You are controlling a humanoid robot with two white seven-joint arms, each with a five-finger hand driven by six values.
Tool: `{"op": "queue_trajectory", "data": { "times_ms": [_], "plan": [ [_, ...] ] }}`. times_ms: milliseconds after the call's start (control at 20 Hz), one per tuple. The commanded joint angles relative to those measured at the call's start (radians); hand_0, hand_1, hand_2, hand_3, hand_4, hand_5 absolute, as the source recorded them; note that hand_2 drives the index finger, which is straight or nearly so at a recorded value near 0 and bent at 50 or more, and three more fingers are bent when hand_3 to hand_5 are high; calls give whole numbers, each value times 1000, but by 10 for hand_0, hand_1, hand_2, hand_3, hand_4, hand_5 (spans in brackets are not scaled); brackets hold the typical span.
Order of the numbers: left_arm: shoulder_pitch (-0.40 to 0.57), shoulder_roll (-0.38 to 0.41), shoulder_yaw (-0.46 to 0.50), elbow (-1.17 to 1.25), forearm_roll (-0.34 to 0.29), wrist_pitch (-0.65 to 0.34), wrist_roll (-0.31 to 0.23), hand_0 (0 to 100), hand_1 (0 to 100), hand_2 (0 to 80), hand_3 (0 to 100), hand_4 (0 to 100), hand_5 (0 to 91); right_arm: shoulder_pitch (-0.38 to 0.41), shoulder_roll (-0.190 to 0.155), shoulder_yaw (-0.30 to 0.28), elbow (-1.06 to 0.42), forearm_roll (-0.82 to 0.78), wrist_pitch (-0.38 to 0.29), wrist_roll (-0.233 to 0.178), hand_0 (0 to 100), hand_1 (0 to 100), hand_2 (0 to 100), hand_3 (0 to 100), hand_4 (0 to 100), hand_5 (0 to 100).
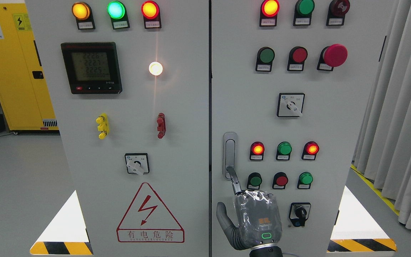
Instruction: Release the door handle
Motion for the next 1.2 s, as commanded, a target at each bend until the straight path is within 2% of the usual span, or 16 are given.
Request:
{"op": "queue_trajectory", "data": {
  "times_ms": [0, 500, 700, 1150],
  "plan": [
    [0, 0, 0, 0, 0, -1, 0, 120, 556, 0, 0, 0, 0, 0, 0, 1, 4, -2, 1, 13, 609, 389, 41, 1000, 1000, 1000],
    [0, 0, 0, 0, 0, -1, 0, 120, 556, 0, 0, 0, 0, 3, 0, 2, 4, -4, 2, 18, 619, 390, 49, 1000, 1000, 1000],
    [0, 0, 0, 0, 0, 0, 0, 120, 556, 0, 0, 0, 0, 8, 1, 5, 4, -4, 4, 48, 627, 392, 57, 1000, 1000, 1000],
    [0, 0, 0, 0, 0, 0, 0, 120, 556, 0, 0, 0, 0, 13, 1, 5, 4, -5, 4, 50, 639, 391, 62, 1000, 1000, 1000]
  ]
}}
